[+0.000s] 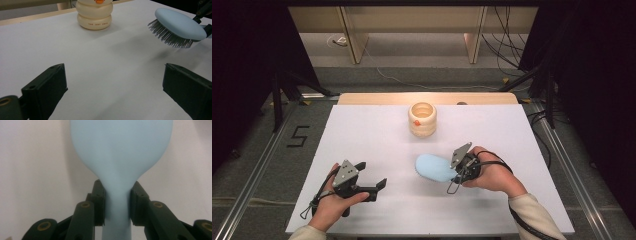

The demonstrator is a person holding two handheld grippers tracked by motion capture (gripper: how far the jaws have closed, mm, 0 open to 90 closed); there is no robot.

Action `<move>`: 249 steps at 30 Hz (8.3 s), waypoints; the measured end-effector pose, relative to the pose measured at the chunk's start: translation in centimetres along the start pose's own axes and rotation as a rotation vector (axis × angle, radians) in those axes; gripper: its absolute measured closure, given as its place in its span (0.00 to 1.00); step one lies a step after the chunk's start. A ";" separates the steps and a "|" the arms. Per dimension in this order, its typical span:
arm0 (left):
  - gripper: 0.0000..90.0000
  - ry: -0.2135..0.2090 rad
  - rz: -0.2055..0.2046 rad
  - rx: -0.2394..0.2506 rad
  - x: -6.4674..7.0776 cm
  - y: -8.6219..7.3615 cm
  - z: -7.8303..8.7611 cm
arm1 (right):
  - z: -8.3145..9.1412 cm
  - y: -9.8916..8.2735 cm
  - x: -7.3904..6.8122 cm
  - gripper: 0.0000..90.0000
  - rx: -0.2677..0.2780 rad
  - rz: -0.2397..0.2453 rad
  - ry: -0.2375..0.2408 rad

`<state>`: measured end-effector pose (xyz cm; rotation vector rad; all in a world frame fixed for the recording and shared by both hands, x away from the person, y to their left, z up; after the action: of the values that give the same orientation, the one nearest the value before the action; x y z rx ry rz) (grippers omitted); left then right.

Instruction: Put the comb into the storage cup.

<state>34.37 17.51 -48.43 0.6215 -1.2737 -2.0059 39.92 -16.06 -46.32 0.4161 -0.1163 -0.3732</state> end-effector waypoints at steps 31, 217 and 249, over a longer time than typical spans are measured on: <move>0.05 0.003 -0.001 0.003 0.0 0.0 0.1 | 0.5 0.2 -0.1 0.78 0.187 -0.047 0.039; 0.43 -0.155 0.131 0.206 6.3 16.3 -9.6 | 1.5 2.0 -0.2 0.78 0.817 -0.394 -0.098; 0.56 -0.217 0.075 0.254 7.2 16.6 -9.2 | 1.5 2.1 -0.2 0.75 0.826 -0.380 -0.102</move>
<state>40.70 1.79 -37.34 0.4725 -1.6753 -1.9045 40.20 -14.75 -44.10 1.2450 -0.2949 -0.7197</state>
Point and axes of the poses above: each handheld gripper's, and its own axes: z roughly backward along the jaws, y roughly out of its top, x roughly to its right, the point moved 3 cm from there along -z, roughly forward along the jaws, and after that the axes turned 9 degrees about -z, right-handed, at the moved point
